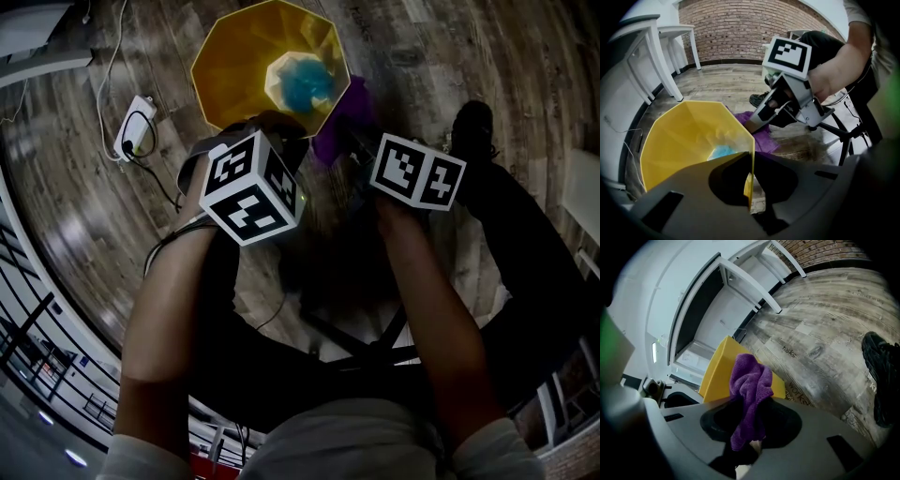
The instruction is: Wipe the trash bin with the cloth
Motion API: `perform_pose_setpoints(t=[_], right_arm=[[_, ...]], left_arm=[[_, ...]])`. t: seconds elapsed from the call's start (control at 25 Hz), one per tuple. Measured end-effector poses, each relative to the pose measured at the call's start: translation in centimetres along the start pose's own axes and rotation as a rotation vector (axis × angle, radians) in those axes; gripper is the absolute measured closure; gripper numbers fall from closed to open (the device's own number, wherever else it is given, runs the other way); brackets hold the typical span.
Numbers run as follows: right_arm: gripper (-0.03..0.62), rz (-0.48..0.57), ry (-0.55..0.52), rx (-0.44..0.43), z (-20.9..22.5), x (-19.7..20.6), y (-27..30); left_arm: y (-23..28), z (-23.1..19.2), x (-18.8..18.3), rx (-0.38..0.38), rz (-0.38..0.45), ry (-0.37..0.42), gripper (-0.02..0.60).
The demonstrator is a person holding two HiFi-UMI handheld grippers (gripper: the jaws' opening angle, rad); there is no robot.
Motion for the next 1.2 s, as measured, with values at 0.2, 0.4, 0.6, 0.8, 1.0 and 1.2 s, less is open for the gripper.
perform_pose_setpoints(t=[0.2, 0.4, 0.6, 0.8, 1.0, 1.2], right_arm=[[0.480, -0.042, -0.011, 0.027, 1.5, -0.1, 1.8], [0.480, -0.064, -0.041, 0.072, 3.2, -0.1, 4.1], [0.480, -0.103, -0.033, 0.104, 5.0, 0.3, 6.8], [0.480, -0.145, -0.040, 0.129, 6.8, 0.2, 8.5], [0.480, -0.200, -0.044, 0.166, 8.7, 0.5, 10.7], [0.480, -0.253, -0.076, 0.207, 10.2, 0.9, 12.8]], left_arm=[[-0.2, 0.1, -0.1, 0.006, -0.001, 0.003, 0.558], [-0.3, 0.2, -0.1, 0.005, 0.001, 0.005, 0.558], [-0.4, 0.2, 0.4, 0.004, 0.002, -0.005, 0.558], [-0.5, 0.1, 0.0, 0.006, 0.002, -0.005, 0.558], [-0.5, 0.1, -0.2, 0.006, 0.004, -0.008, 0.558], [-0.7, 0.3, 0.0, 0.006, 0.005, -0.006, 0.558]])
Point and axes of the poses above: the fingertips, and each gripper's own axes: y forward along the fingers, z to its right, x out of its underside, the point moved 7 cm from there along -y, backward along the fingers, and after that the axes turned 10 degrees about y, right-handed, at the moved point
